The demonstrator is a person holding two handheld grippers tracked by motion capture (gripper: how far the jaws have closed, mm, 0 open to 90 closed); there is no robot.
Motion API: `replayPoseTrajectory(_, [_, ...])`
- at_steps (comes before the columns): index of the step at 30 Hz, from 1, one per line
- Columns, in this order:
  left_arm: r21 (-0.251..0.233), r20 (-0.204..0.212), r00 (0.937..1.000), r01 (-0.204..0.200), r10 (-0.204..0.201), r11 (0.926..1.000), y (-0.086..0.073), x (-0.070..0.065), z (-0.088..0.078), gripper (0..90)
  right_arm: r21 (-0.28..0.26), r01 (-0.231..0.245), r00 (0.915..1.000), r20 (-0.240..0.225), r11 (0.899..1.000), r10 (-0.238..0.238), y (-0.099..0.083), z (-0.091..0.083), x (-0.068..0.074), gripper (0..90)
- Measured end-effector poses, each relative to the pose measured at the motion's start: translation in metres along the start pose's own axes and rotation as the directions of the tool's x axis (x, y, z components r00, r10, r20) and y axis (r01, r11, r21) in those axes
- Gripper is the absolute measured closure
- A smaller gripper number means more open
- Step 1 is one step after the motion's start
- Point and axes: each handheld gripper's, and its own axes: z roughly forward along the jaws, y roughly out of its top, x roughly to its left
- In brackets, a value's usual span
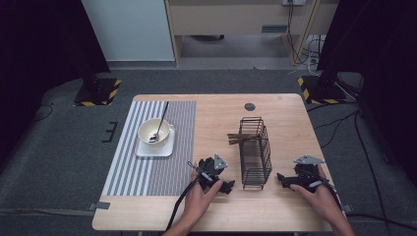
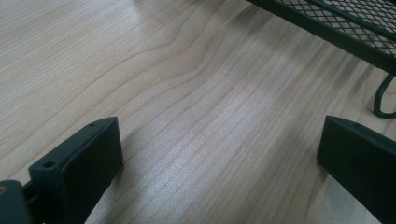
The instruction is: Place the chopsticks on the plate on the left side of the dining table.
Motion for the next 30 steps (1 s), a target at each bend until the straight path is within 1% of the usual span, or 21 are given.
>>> replayPoseTrajectory(4, [-0.002,-0.011,0.9999,0.013,-0.013,0.9999,-0.002,-0.001,-0.002,0.0,0.000,0.000,1.0000,0.000,1.000,0.000,0.000,0.000,0.000,0.1])
replayPoseTrajectory(5, [-0.003,-0.021,0.9995,0.024,-0.024,0.9997,-0.001,-0.003,-0.001,0.0,0.000,0.000,1.0000,0.003,1.000,0.000,0.000,0.000,0.000,0.2])
replayPoseTrajectory(7, [-0.002,-0.027,0.9992,0.031,-0.031,0.9995,-0.001,-0.003,-0.001,0.0,0.000,-0.002,1.0000,0.004,1.000,0.002,-0.001,-0.001,0.001,0.2])
replayPoseTrajectory(11, [-0.003,-0.026,0.9991,0.033,-0.033,0.9995,-0.001,-0.003,-0.001,0.0,0.000,-0.004,1.0000,0.008,1.000,0.004,-0.002,-0.002,0.001,0.2])
replayPoseTrajectory(12, [-0.002,-0.023,0.9993,0.031,-0.031,0.9995,-0.001,-0.003,-0.001,0.0,0.000,-0.004,1.0000,0.008,1.000,0.004,-0.002,-0.002,0.001,0.2])
replayPoseTrajectory(15, [0.009,-0.006,0.9999,0.010,-0.009,0.9999,-0.001,-0.002,-0.005,1.7,0.000,-0.005,1.0000,0.008,1.000,0.005,-0.002,-0.002,0.001,0.2])
replayPoseTrajectory(17, [0.003,0.012,0.9998,0.013,-0.013,0.9999,-0.002,0.000,-0.008,3.8,0.000,-0.005,0.9999,0.009,1.000,0.005,-0.002,-0.003,0.001,0.2])
replayPoseTrajectory(23, [-0.044,0.048,0.9983,0.036,-0.034,0.9984,0.001,0.005,-0.017,4.3,0.000,-0.004,1.0000,0.007,1.000,0.004,-0.002,-0.002,0.001,0.1])
replayPoseTrajectory(25, [-0.052,0.051,0.9984,0.026,-0.023,0.9983,0.002,0.006,-0.020,4.1,0.000,-0.004,1.0000,0.008,1.000,0.004,-0.002,-0.002,0.001,0.1])
replayPoseTrajectory(26, [-0.059,0.055,0.9979,0.038,-0.035,0.9976,0.001,0.007,-0.023,4.1,0.000,-0.004,1.0000,0.007,1.000,0.004,-0.002,-0.002,0.001,0.1])
replayPoseTrajectory(27, [-0.059,0.055,0.9979,0.038,-0.035,0.9976,0.001,0.007,-0.023,4.3,0.000,-0.004,1.0000,0.007,1.000,0.004,-0.002,-0.002,0.001,0.1])
replayPoseTrajectory(29, [-0.070,0.076,0.9952,0.066,-0.061,0.9954,0.000,0.010,-0.025,5.0,-0.001,-0.004,1.0000,0.005,1.000,0.004,-0.002,-0.002,0.001,0.1])
replayPoseTrajectory(30, [-0.072,0.077,0.9951,0.068,-0.062,0.9950,0.000,0.012,-0.026,5.2,0.001,-0.004,1.0000,0.004,1.000,0.004,-0.002,-0.002,0.001,0.1])
